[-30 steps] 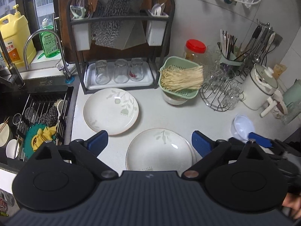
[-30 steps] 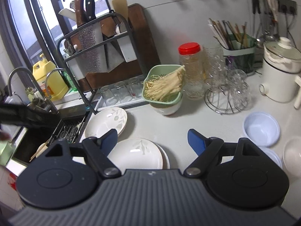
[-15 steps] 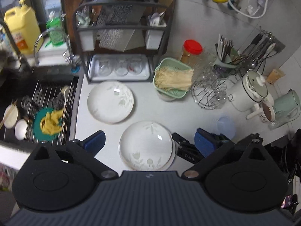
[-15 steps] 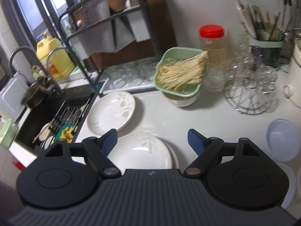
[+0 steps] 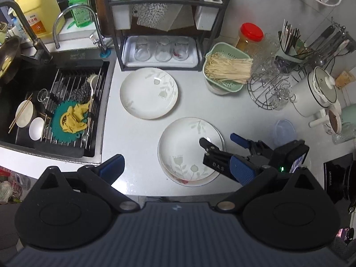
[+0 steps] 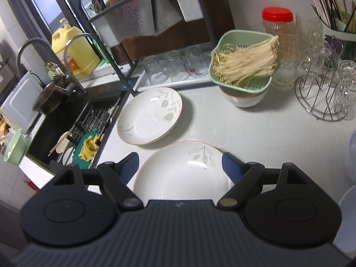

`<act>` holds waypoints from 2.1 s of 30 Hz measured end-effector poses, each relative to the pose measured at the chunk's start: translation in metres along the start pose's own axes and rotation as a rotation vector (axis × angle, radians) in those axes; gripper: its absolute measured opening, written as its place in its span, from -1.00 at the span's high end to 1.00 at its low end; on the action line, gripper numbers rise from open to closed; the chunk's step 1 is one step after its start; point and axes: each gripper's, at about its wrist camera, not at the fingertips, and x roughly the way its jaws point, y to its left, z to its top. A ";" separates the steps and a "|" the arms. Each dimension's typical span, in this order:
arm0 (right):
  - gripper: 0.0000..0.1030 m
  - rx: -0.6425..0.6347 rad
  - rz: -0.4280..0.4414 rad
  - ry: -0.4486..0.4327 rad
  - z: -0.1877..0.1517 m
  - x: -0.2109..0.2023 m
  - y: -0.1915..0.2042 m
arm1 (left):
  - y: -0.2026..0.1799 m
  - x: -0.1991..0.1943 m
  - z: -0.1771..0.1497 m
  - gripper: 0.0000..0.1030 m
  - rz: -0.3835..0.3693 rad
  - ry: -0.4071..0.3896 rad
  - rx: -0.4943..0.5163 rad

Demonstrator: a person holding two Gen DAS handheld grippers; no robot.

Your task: Organize plates and bowls

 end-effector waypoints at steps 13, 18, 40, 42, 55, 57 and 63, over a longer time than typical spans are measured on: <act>-0.61 0.004 -0.017 -0.008 0.020 0.020 0.006 | 0.021 0.015 0.025 -0.98 -0.015 0.031 -0.049; -0.61 0.021 -0.034 -0.001 0.027 0.029 0.005 | 0.022 0.024 0.042 -0.98 0.009 0.045 -0.021; -0.60 0.094 -0.063 0.029 0.054 0.102 0.003 | 0.083 0.173 0.116 -0.98 -0.072 0.034 0.034; -0.60 0.099 -0.058 0.036 0.055 0.111 0.003 | 0.093 0.192 0.120 -0.98 -0.091 0.023 0.044; -0.50 0.109 -0.038 0.087 0.061 0.165 0.007 | 0.148 0.292 0.117 -0.98 -0.083 -0.016 0.110; -0.45 0.105 -0.033 0.102 0.061 0.174 0.007 | 0.159 0.301 0.116 -0.98 -0.072 -0.056 0.091; -0.26 0.115 -0.042 0.142 0.064 0.196 0.006 | 0.174 0.327 0.112 -0.95 -0.135 -0.076 0.027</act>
